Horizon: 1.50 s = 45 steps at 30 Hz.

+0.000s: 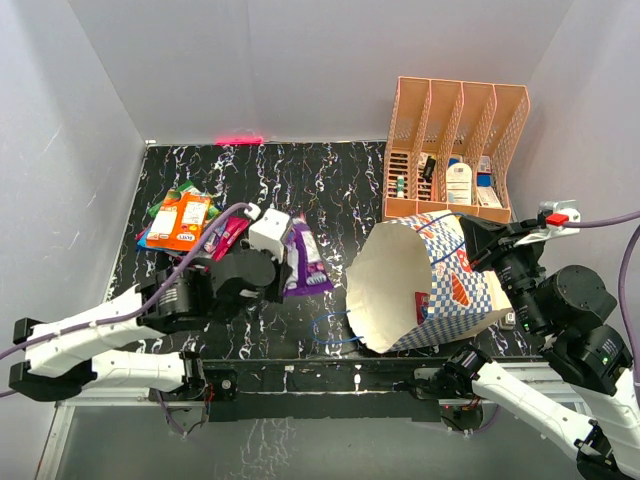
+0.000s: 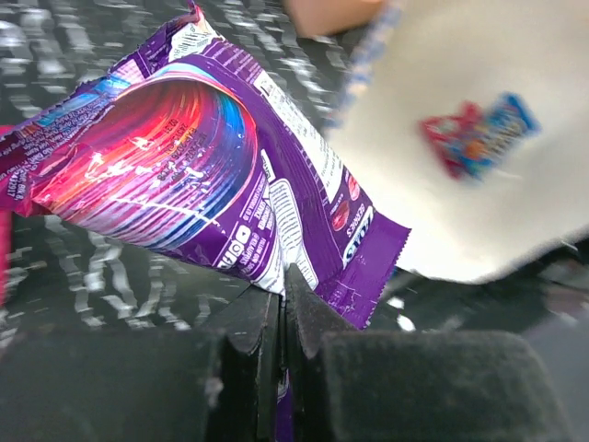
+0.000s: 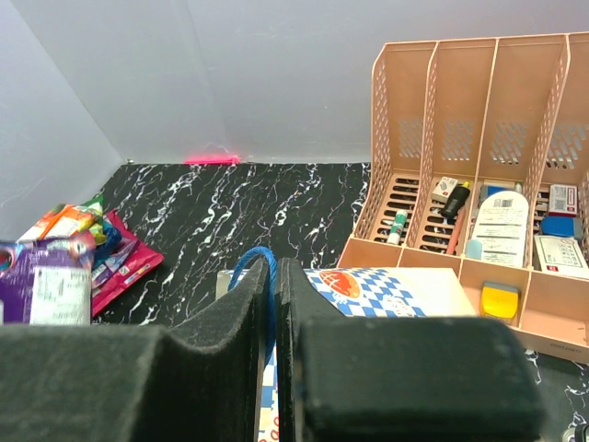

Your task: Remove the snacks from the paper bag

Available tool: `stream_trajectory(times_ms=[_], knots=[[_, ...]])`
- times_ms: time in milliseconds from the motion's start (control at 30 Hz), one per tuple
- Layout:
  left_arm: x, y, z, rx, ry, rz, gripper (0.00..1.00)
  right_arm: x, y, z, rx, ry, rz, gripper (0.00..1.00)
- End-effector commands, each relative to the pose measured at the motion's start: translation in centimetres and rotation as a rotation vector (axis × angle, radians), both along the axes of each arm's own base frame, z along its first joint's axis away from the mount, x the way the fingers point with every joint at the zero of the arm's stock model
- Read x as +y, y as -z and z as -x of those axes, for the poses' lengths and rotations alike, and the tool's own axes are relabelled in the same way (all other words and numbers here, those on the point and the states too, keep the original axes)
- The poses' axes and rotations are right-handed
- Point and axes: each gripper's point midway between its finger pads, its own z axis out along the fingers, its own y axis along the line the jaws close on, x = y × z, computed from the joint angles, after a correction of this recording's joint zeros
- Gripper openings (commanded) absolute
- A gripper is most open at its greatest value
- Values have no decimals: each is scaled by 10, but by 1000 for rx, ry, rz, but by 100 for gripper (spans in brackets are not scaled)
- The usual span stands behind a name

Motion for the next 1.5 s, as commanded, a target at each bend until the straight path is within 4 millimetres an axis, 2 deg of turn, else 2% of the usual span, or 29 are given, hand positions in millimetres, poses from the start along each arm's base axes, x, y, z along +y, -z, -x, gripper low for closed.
stream_trajectory(times_ms=[0, 67, 167, 333, 433, 533, 733, 867, 967, 1033, 1233, 1467], knots=[[59, -20, -57, -208, -324, -243, 0, -6, -18, 3, -61, 13, -31, 7], [68, -29, -81, -251, -366, -248, 0, -6, -20, 3, -64, 14, -32, 7], [78, -36, -121, -235, -413, -160, 0, -5, -23, 3, -66, 10, -35, 7], [99, -45, -175, -225, -509, -86, 0, -3, -28, 4, -79, -4, -52, 7], [127, -53, -204, -230, -588, 38, 0, -2, -31, 5, -85, -11, -58, 7], [163, -51, -223, -204, -684, 177, 0, -3, -33, 6, -89, -13, -62, 7], [220, -29, -232, -166, -860, 318, 0, -5, -37, 9, -106, -16, -76, 7], [252, -3, -234, -89, -941, 406, 0, -5, -37, 10, -108, -19, -74, 7], [262, 14, -230, -50, -962, 450, 0, -5, -39, 10, -111, -22, -67, 7], [265, 17, -225, -56, -974, 464, 0, -5, -41, 10, -113, -22, -69, 7], [268, 42, -221, -31, -987, 446, 0, -5, -39, 11, -111, -26, -75, 7], [267, 60, -222, -7, -976, 439, 0, -8, -39, 14, -110, -18, -77, 7]])
